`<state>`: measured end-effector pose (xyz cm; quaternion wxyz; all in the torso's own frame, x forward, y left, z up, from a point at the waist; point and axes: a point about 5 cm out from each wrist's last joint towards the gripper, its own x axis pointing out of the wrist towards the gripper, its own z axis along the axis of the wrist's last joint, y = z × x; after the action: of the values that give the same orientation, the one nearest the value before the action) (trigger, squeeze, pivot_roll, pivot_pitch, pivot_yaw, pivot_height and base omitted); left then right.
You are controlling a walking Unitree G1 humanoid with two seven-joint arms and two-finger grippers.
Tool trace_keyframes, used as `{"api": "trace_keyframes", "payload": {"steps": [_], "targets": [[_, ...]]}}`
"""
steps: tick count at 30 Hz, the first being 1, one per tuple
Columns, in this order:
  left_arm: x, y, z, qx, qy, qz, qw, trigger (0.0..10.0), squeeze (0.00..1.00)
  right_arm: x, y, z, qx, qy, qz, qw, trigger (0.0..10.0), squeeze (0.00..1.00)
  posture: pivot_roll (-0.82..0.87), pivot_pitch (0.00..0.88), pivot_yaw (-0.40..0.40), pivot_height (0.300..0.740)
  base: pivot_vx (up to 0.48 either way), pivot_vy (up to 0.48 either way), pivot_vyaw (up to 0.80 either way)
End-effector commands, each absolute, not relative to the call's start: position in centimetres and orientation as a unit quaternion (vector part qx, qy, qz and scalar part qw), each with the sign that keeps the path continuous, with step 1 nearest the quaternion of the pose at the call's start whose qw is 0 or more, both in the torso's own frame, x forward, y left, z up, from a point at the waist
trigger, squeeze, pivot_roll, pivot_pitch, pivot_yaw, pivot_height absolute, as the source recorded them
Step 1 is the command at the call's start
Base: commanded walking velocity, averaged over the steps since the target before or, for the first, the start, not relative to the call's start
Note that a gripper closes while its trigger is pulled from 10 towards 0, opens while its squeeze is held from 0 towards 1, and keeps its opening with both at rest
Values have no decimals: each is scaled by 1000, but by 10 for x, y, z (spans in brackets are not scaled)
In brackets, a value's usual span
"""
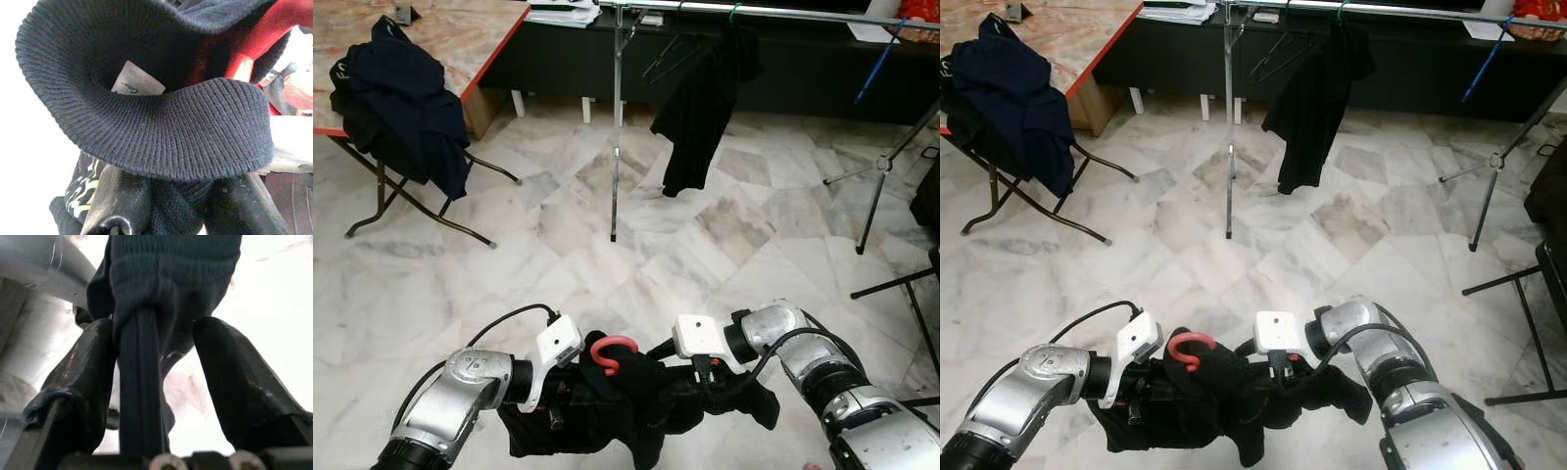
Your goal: Hang hanger
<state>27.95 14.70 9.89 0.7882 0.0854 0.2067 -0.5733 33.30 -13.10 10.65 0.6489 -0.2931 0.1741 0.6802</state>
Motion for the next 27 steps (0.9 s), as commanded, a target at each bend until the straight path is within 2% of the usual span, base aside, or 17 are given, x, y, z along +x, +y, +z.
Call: {"api": "trace_keyframes", "payload": {"steps": [1,7,14,21,27], "targets": [[278,147,102,96,193,-577,788,0,0,332,-133,106,-299,177,686,640,10000,1000,60,193,-41,740,0,0,0],[279,149,99,100,195,-571,791,0,0,333,-134,107,-305,176,679,644,10000,1000,60,190,-41,740,0,0,0],[279,160,87,119,212,-538,807,0,0,340,-136,117,-307,158,663,665,10000,1000,55,178,-37,740,0,0,0],[279,168,75,138,226,-512,817,0,0,342,-140,121,-313,155,656,669,10000,1000,51,170,-36,740,0,0,0],[281,170,71,129,212,-481,841,0,0,343,-142,121,-313,149,644,682,10000,1000,48,161,-35,740,0,0,0]]}}
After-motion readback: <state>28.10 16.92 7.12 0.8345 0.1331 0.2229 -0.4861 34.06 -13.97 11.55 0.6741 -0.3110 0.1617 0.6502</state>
